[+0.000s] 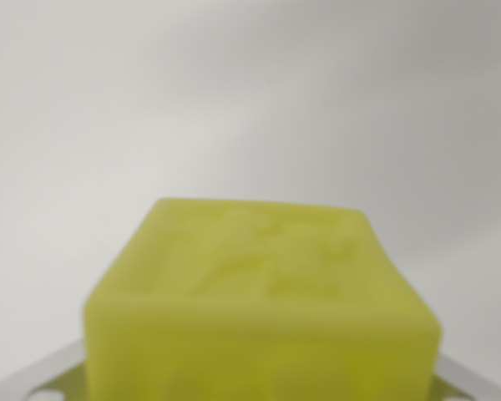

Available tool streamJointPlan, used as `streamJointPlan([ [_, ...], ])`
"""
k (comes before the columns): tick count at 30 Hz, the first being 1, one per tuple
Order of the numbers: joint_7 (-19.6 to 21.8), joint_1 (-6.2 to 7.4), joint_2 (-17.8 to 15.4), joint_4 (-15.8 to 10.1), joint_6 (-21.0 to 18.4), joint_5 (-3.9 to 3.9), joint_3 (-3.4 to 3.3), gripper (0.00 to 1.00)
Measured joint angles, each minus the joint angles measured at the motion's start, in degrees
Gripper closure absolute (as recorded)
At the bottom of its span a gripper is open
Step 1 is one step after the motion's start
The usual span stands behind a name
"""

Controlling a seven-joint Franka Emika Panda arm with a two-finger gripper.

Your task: Pick yellow cube

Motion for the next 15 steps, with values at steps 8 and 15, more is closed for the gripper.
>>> streamJointPlan([
  [8, 0.10, -0.01, -1.87, 0.83, -2.66, -0.15, 0.00, 1.00],
  [15, 0.18, -0.01, -3.37, 1.69, -5.03, -0.26, 0.00, 1.00],
])
